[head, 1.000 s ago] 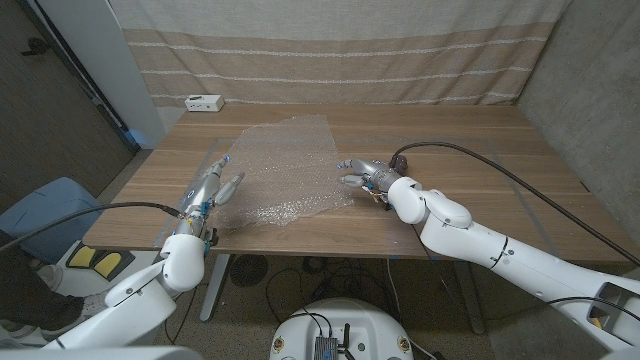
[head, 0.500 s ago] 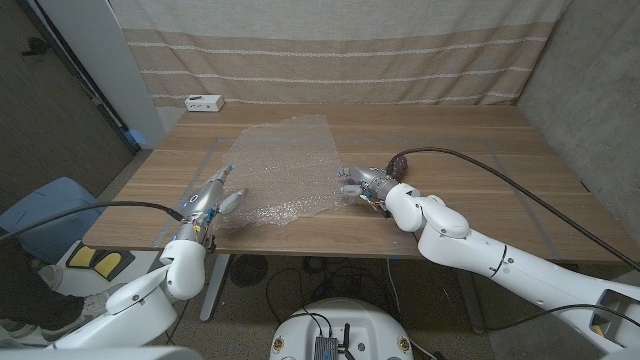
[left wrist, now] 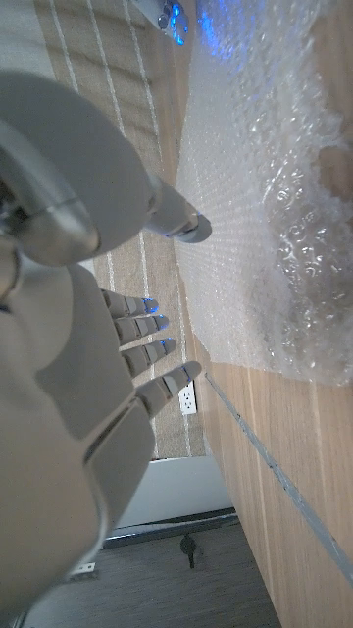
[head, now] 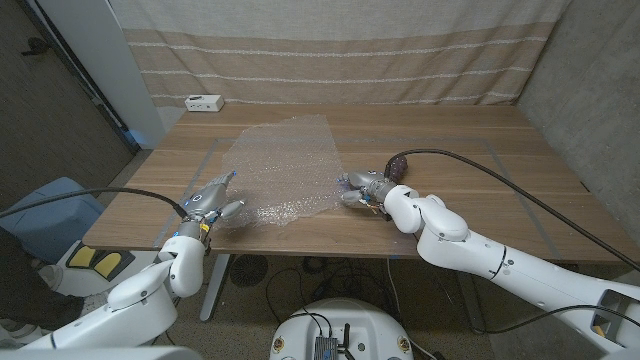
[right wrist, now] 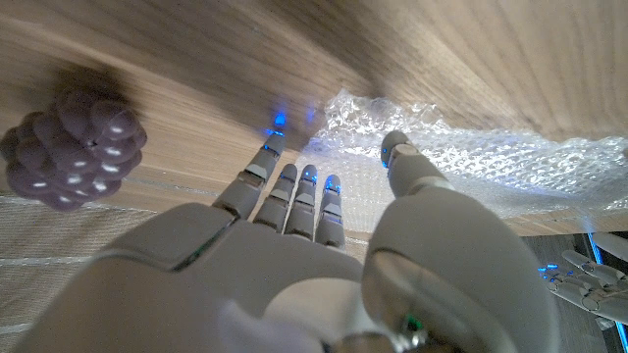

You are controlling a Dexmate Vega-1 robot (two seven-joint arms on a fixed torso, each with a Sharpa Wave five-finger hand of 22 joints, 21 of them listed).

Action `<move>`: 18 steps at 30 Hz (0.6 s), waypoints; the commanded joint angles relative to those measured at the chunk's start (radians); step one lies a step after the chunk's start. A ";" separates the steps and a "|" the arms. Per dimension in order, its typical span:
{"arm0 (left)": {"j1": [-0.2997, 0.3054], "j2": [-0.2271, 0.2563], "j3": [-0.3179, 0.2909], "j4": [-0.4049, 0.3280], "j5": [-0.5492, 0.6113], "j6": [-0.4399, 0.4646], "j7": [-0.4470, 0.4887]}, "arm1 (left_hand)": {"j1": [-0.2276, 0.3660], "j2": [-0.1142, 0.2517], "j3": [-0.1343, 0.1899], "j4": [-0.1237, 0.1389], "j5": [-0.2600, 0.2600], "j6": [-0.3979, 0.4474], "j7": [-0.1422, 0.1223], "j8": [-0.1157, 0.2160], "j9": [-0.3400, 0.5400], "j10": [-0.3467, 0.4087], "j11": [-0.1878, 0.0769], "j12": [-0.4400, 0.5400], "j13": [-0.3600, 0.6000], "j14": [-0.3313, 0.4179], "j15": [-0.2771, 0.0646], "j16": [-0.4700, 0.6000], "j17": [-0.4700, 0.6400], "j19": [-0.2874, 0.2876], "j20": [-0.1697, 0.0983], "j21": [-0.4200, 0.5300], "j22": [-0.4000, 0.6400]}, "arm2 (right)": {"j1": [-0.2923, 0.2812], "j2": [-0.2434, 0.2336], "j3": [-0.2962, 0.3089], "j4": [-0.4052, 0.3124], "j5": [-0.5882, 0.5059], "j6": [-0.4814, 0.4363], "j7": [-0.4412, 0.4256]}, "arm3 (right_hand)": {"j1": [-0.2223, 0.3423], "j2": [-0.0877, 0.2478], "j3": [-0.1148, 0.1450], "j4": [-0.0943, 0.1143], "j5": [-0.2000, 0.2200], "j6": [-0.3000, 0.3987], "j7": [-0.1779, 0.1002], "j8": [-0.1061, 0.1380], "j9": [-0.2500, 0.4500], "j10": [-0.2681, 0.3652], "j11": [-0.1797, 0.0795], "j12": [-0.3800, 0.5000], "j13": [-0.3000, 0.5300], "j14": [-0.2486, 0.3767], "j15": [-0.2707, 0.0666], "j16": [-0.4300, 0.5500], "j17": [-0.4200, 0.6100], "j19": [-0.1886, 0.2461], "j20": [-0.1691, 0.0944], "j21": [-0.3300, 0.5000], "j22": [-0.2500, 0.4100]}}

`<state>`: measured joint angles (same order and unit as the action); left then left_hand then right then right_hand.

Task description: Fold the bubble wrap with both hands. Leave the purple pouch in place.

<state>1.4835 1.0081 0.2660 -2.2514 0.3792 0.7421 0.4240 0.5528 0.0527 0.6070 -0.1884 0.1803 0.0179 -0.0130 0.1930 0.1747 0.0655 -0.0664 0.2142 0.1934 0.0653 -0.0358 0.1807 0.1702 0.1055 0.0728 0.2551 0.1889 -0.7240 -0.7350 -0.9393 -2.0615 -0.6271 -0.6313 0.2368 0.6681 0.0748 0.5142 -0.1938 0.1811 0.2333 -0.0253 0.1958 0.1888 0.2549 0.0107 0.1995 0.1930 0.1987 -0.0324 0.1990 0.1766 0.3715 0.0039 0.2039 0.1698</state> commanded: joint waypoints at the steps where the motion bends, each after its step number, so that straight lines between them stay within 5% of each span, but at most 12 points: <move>1: -0.063 0.082 0.077 -0.030 0.005 0.097 -0.063 | 0.028 0.004 0.010 -0.002 -0.002 -0.013 0.002 -0.004 0.004 -0.009 -0.002 -0.004 0.001 -0.013 -0.001 -0.002 0.003 0.005 -0.014 -0.003 0.003 | 0.019 -0.007 -0.024 -0.015 -0.072 0.032 0.101 | 0.032 -0.021 0.012 -0.002 0.002 -0.012 -0.012 -0.005 0.001 -0.012 -0.012 -0.006 0.006 -0.002 0.003 -0.004 0.004 0.000 0.013 -0.004 0.003; 8: -0.073 0.100 0.085 -0.030 -0.012 0.090 -0.051 | 0.049 0.006 0.013 0.000 0.000 -0.014 0.006 -0.002 0.004 -0.011 0.000 -0.005 0.001 -0.015 -0.001 -0.001 0.003 0.011 -0.024 -0.003 0.003 | 0.007 0.016 -0.052 0.004 -0.185 0.044 0.081 | 0.121 -0.064 0.051 0.000 0.010 -0.019 -0.044 0.003 0.002 -0.015 -0.069 0.000 0.008 0.013 -0.027 0.002 0.009 0.010 0.022 -0.002 0.004; 14: -0.082 0.103 0.094 -0.035 -0.017 0.104 -0.037 | 0.059 0.005 0.012 0.001 0.000 -0.015 0.005 -0.002 0.004 -0.010 0.001 -0.004 0.002 -0.016 -0.002 -0.001 0.003 0.012 -0.028 -0.003 0.004 | -0.018 0.037 -0.056 0.029 -0.269 0.057 0.038 | 0.226 -0.086 0.092 0.008 0.022 0.099 -0.073 0.038 0.003 0.083 -0.078 0.026 0.009 0.096 -0.062 0.023 0.011 0.072 0.008 0.015 0.007; 18: -0.082 0.112 0.095 -0.040 -0.024 0.105 -0.031 | 0.064 0.003 0.011 0.002 -0.001 -0.014 0.005 -0.001 0.004 -0.009 -0.001 -0.004 0.002 -0.016 -0.003 0.000 0.003 0.014 -0.030 -0.003 0.004 | -0.034 0.056 -0.048 0.053 -0.298 0.068 0.015 | 0.266 -0.078 0.087 0.016 0.022 0.172 -0.083 0.057 0.003 0.140 -0.085 0.036 0.009 0.137 -0.081 0.037 0.016 0.098 0.001 0.020 0.008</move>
<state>1.4171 1.0952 0.3435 -2.2806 0.3692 0.8301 0.3813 0.6053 0.0554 0.6152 -0.1888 0.1803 0.0125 -0.0074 0.1930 0.1746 0.0611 -0.0620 0.2103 0.1933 0.0547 -0.0360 0.1807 0.1700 0.1181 0.0496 0.2552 0.1888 -0.7273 -0.7136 -0.9817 -2.0495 -0.7954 -0.5876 0.3053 0.9127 -0.0050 0.6004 -0.1820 0.1965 0.3643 -0.1033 0.2403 0.1886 0.3606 -0.0716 0.2236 0.1979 0.3132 -0.0395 0.2262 0.1877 0.4531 0.0083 0.2164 0.1749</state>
